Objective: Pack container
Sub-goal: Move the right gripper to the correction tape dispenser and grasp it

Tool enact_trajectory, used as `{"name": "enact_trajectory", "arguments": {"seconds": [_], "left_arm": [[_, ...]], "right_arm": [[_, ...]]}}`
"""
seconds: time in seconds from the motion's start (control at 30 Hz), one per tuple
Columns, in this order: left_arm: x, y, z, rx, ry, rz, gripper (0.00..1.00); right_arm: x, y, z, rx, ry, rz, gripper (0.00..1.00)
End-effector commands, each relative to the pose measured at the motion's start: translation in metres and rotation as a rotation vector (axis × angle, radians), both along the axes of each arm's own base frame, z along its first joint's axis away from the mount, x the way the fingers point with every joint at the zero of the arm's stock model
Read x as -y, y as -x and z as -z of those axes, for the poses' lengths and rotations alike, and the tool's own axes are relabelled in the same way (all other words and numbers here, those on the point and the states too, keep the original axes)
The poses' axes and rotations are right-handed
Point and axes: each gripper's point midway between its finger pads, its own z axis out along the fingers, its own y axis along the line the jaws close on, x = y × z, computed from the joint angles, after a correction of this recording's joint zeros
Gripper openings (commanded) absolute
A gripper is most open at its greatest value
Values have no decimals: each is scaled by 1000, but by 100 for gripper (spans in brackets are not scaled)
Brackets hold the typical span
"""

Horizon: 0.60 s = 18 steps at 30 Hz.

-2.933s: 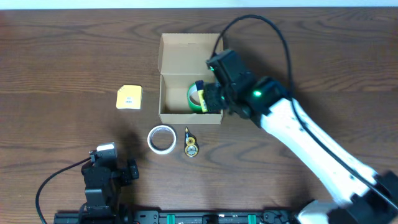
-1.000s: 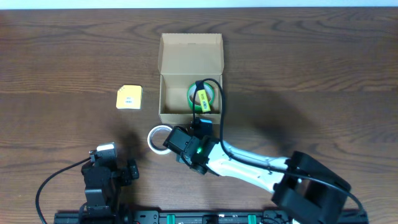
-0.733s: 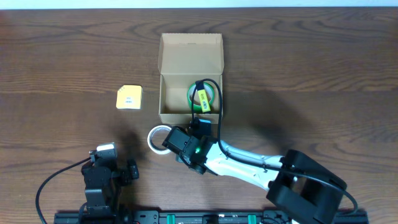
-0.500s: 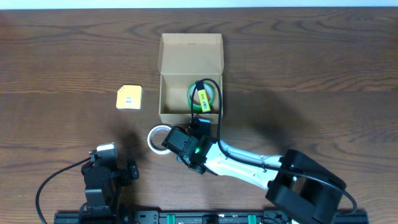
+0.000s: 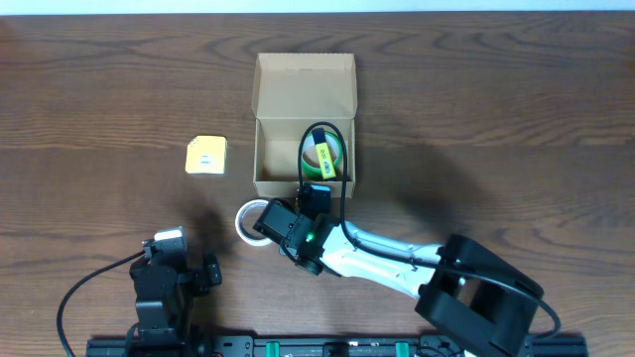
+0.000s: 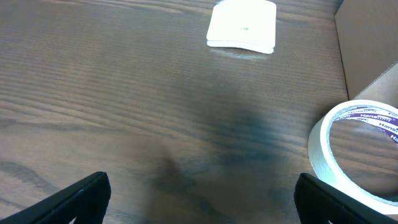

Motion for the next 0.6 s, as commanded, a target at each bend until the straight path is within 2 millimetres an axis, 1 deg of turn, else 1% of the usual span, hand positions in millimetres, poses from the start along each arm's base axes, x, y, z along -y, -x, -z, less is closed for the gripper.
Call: {"name": "enact_trajectory", "arguments": {"seconds": [0.0,0.07,0.2,0.3,0.43,0.57], "left_arm": [[0,4,8,-28,4,-2,95],[0,4,8,-28,4,-2,95],[0,4,8,-28,4,-2,95],[0,4,8,-28,4,-2,95],[0,4,8,-28,4,-2,95],[0,4,8,-28,4,-2,95]], "right_arm": [[8,36,39,-183,41,-83,34],[9,44,39,-221,40,-94,32],[15,58,35,-280,54,-104,33],[19,65,30,-296,71,-112,32],[22,73,13,-294,75,-144,32],[23,72,-4,-260,66,-163,31]]}}
